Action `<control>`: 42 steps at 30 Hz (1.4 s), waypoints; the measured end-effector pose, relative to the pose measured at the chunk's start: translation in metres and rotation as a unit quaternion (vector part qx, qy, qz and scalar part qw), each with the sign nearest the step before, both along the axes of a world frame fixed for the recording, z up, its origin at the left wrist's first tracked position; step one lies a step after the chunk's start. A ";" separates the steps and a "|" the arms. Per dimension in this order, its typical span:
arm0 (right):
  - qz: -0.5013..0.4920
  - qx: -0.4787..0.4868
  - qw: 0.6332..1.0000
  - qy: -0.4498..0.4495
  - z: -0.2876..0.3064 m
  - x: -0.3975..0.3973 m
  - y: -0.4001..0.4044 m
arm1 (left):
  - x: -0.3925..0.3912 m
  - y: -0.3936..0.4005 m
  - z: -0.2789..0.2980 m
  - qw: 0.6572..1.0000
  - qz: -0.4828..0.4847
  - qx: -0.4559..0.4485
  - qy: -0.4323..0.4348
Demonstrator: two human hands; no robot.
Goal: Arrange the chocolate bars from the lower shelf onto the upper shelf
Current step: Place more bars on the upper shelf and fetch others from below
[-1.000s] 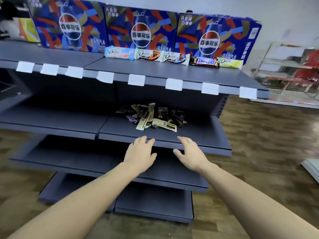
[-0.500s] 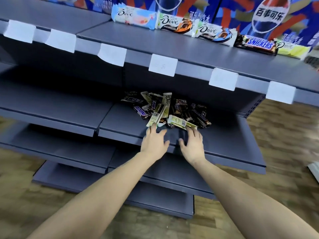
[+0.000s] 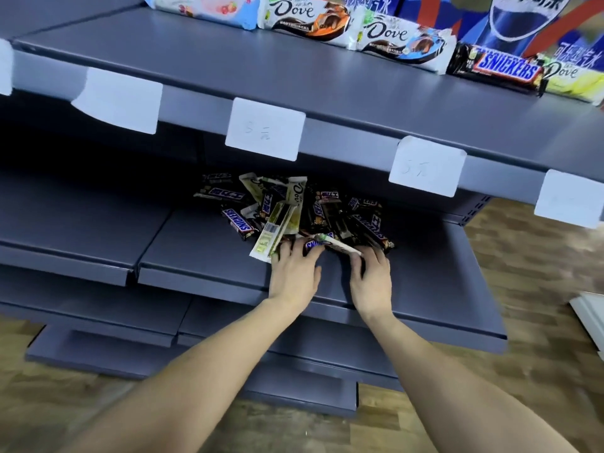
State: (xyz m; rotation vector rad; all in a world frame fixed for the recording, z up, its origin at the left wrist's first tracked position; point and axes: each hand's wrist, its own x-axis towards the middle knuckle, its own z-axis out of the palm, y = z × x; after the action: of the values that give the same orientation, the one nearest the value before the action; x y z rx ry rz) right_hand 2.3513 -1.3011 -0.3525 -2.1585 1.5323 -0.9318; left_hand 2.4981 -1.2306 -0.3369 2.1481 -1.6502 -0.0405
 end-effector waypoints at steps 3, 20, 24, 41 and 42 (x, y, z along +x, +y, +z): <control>-0.003 0.006 0.999 -0.046 0.004 0.001 0.004 | -0.006 -0.006 -0.003 1.000 -0.006 -0.013 -0.006; 0.053 0.041 0.997 -0.042 0.002 -0.009 0.007 | 0.025 0.011 -0.002 0.973 -0.055 -0.029 0.224; 0.026 0.081 0.993 -0.083 0.006 -0.012 0.001 | 0.028 0.013 -0.001 0.968 -0.078 -0.038 0.234; 0.034 0.157 0.984 -0.071 0.021 -0.020 0.001 | 0.036 0.018 -0.001 0.951 -0.094 -0.042 0.292; 0.032 0.157 0.985 -0.064 0.021 -0.020 0.001 | 0.034 0.018 -0.002 0.954 -0.097 -0.042 0.280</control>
State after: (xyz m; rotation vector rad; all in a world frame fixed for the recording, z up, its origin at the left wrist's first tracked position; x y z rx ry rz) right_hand 2.3313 -1.3006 -0.3318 -1.8767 1.4321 -0.7367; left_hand 2.5318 -1.2125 -0.3392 1.6889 -1.4747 -0.5728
